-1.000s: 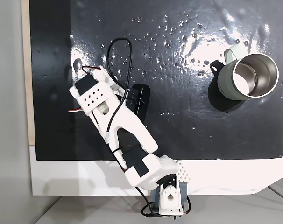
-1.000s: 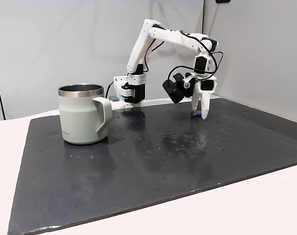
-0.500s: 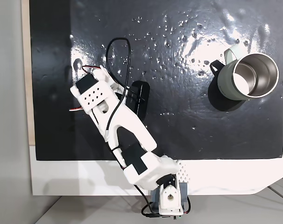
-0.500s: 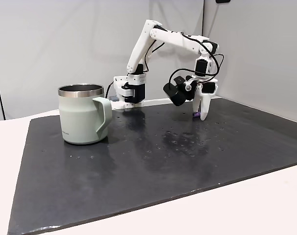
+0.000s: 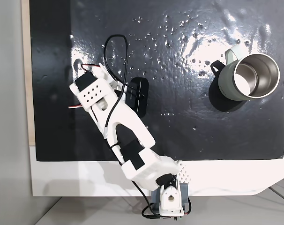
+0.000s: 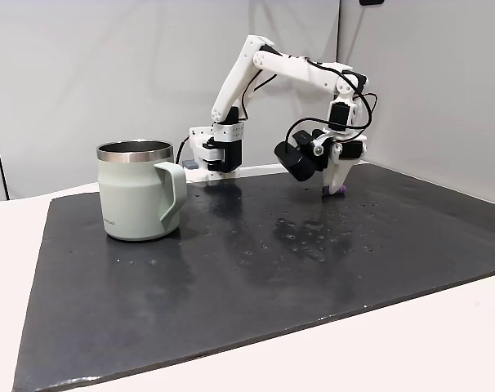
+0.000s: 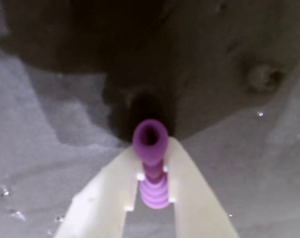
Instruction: Grasp a pengrip and put it in the cup.
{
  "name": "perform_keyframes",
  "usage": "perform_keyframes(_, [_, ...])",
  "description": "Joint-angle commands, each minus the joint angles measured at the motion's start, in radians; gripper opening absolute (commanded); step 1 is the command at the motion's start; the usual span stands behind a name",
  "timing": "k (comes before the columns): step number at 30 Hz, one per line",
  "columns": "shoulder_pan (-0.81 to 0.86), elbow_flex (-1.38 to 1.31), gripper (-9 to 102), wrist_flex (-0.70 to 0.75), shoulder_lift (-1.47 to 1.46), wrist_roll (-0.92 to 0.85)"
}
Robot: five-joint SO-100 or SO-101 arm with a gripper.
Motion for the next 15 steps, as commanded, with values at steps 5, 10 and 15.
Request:
perform_keyframes(5, [0.005,-0.313,0,0.167,0.075,-0.055])
perform_keyframes(10, [0.006,-0.310,0,0.160,0.213,-0.121])
perform_keyframes(15, [0.052,-0.285,0,0.207,0.304,-0.196])
